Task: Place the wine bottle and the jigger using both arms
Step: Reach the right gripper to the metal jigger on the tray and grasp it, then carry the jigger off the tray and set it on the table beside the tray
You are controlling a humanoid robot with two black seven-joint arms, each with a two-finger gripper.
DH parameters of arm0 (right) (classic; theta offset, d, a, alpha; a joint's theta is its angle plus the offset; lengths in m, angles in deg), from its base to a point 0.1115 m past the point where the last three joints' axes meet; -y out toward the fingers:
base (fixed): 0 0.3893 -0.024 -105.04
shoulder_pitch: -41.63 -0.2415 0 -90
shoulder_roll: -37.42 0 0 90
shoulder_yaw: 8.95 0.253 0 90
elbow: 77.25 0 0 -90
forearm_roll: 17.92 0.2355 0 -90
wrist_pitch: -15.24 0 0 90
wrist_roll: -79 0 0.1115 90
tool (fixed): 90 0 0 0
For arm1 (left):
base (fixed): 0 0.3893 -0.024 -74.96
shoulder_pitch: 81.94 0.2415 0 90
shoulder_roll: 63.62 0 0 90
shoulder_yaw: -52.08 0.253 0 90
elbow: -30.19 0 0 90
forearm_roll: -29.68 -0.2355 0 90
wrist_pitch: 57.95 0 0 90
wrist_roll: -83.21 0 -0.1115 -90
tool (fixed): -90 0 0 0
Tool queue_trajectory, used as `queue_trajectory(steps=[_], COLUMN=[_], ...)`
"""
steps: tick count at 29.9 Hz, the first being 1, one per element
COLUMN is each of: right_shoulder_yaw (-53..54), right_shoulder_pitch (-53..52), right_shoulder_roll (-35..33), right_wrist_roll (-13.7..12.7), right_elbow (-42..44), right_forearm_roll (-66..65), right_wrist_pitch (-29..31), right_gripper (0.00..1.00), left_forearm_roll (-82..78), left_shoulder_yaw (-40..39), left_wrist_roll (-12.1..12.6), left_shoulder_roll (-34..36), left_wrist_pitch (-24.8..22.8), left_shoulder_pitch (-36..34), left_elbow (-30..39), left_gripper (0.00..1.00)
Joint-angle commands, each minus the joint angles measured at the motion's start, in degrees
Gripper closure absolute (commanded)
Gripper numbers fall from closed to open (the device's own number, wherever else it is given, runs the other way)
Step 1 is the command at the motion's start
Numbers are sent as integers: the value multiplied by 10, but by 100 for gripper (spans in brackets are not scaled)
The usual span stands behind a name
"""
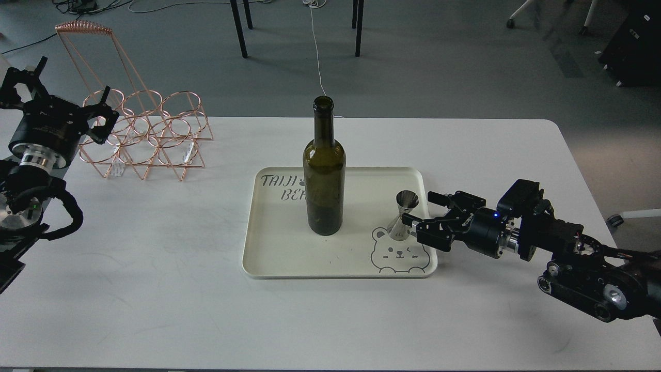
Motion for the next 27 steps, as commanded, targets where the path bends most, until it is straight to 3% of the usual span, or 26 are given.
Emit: queue_trajectory(steps=[1, 9, 15, 23, 27], right_shoulder_yaw=[-18, -26, -26, -26, -26], right_shoulder_pitch=[-7, -22, -23, -24, -24], right_shoulder_roll=[26, 37, 37, 36, 36], right_wrist_roll=[0, 0, 0, 0, 0], right_elbow=[18, 37, 38, 36, 34], right_forearm_roll=[0, 0, -1, -4, -4], right_wrist_pitch=[-5, -5, -5, -7, -14], right_gripper=[13, 32, 66, 88, 93], left_forearm_roll=[0, -1, -1, -1, -1], left_shoulder_yaw=[-2, -3, -3, -3, -3], left_wrist_roll=[1, 1, 1, 1, 0], left_shoulder_roll=[1, 8, 10, 12, 14], left_wrist_pitch=[0, -1, -1, -1, -1], left_shoulder_pitch=[-1, -1, -1, -1, -2], left_elbow=[0, 0, 0, 0, 0], left_gripper=[2, 2, 2, 2, 2])
